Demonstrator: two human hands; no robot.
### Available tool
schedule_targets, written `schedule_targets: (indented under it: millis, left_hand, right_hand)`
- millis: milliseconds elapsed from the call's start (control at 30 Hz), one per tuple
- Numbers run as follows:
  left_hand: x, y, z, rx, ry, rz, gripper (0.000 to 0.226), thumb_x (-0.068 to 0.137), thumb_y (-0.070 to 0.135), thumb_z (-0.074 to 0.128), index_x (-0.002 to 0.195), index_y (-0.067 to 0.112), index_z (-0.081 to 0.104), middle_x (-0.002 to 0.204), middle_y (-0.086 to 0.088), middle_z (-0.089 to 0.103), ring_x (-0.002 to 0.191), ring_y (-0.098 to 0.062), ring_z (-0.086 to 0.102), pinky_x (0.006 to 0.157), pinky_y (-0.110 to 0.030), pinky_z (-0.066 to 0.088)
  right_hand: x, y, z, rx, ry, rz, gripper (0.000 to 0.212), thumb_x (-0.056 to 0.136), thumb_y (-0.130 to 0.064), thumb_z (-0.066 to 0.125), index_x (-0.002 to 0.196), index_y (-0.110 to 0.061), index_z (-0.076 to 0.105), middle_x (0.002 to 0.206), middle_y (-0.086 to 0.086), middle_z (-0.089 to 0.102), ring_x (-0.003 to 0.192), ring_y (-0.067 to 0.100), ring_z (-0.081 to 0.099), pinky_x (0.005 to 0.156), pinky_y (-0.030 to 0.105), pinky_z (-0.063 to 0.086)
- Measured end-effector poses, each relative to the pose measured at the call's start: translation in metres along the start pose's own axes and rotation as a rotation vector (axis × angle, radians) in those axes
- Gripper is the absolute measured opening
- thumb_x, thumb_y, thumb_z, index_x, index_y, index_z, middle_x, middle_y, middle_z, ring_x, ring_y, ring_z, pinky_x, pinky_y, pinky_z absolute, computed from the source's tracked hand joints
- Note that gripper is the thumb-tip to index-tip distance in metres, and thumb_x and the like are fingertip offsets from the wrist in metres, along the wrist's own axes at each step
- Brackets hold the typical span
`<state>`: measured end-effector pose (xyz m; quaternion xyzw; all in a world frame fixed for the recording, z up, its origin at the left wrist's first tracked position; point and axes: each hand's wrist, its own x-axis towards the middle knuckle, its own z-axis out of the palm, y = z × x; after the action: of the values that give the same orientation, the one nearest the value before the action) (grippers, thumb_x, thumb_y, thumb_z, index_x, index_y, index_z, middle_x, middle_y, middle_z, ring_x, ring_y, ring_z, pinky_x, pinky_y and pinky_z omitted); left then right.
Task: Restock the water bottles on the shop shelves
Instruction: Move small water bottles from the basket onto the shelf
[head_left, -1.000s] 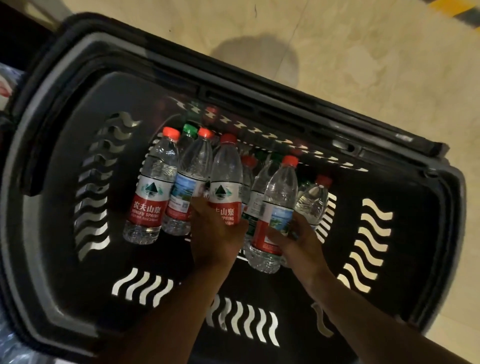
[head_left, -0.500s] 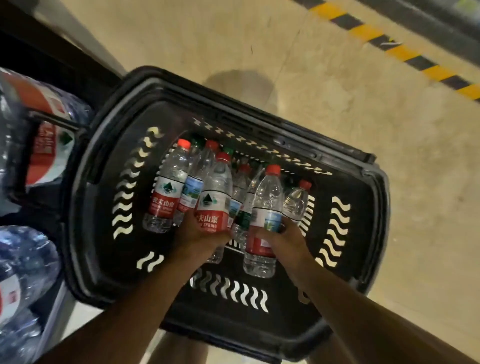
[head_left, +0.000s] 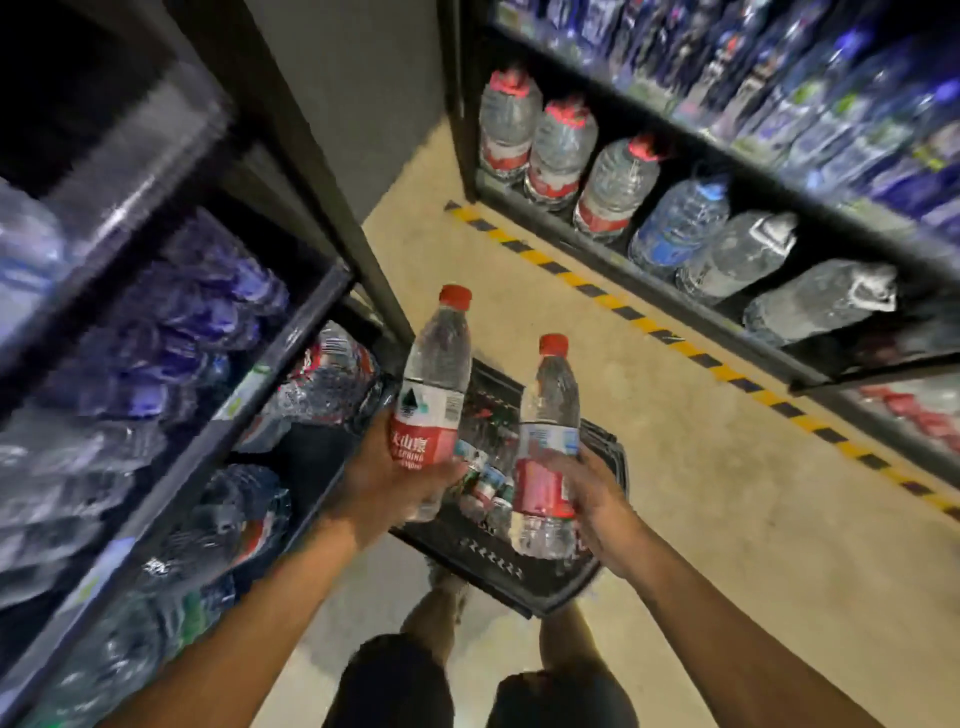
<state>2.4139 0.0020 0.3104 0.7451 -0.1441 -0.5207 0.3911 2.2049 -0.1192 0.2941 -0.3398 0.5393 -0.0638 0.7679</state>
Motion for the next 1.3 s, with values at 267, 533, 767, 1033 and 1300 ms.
schedule_targets:
  millis: [267,533,767,1033,1300]
  left_hand:
    - [-0.143,0.082,-0.054,-0.192,0.116,0.179,0.094,0.061,0.058,0.087,0.131,0.004,0.055,0.113,-0.015,0.07,0.095,-0.027,0.066,0.083,-0.041,0.052]
    - [-0.247,0.053,-0.052,-0.356,0.284,0.334,0.027,0.095,0.045,0.063,0.121,0.037,0.064,0.113,0.008,0.076,0.096,-0.005,0.074,0.074,-0.014,0.055]
    - [-0.331,0.011,-0.04,-0.503,0.493,0.348,0.046,0.083,0.037,0.075,0.12,0.014,0.058,0.11,-0.004,0.077,0.097,-0.014,0.074,0.076,-0.019,0.057]
    - [-0.403,-0.039,-0.057,-0.654,0.813,0.391,0.049,0.068,0.02,0.082,0.111,0.011,0.058,0.103,0.004,0.079,0.09,-0.007,0.075,0.072,-0.017,0.057]
    - [-0.459,-0.08,-0.126,-0.701,0.91,0.475,0.054,0.075,0.015,0.088,0.123,0.011,0.062,0.112,0.0,0.078,0.102,-0.012,0.073,0.083,-0.021,0.057]
  right_hand:
    - [-0.143,-0.075,0.06,0.046,-0.148,-0.135,0.053,0.087,-0.046,0.064,0.121,-0.006,0.068,0.102,0.017,0.074,0.082,0.025,0.072,0.082,0.041,0.06]
    - [-0.196,-0.082,0.078,-0.112,-0.412,-0.165,0.073,0.068,-0.045,0.088,0.124,-0.006,0.062,0.1,0.018,0.075,0.08,0.026,0.074,0.072,0.04,0.064]
    - [-0.231,-0.064,0.111,-0.263,-0.62,-0.156,0.06,0.071,-0.032,0.088,0.121,-0.005,0.067,0.112,0.021,0.075,0.103,0.028,0.075,0.069,0.035,0.061]
    - [-0.269,-0.031,0.19,-0.404,-0.804,-0.114,0.061,0.069,-0.036,0.086,0.121,-0.009,0.07,0.111,0.021,0.075,0.087,0.026,0.076,0.072,0.034,0.062]
    - [-0.297,0.003,0.289,-0.679,-0.956,-0.276,0.054,0.062,-0.041,0.094,0.106,-0.015,0.079,0.108,0.015,0.078,0.098,0.031,0.075,0.084,0.039,0.06]
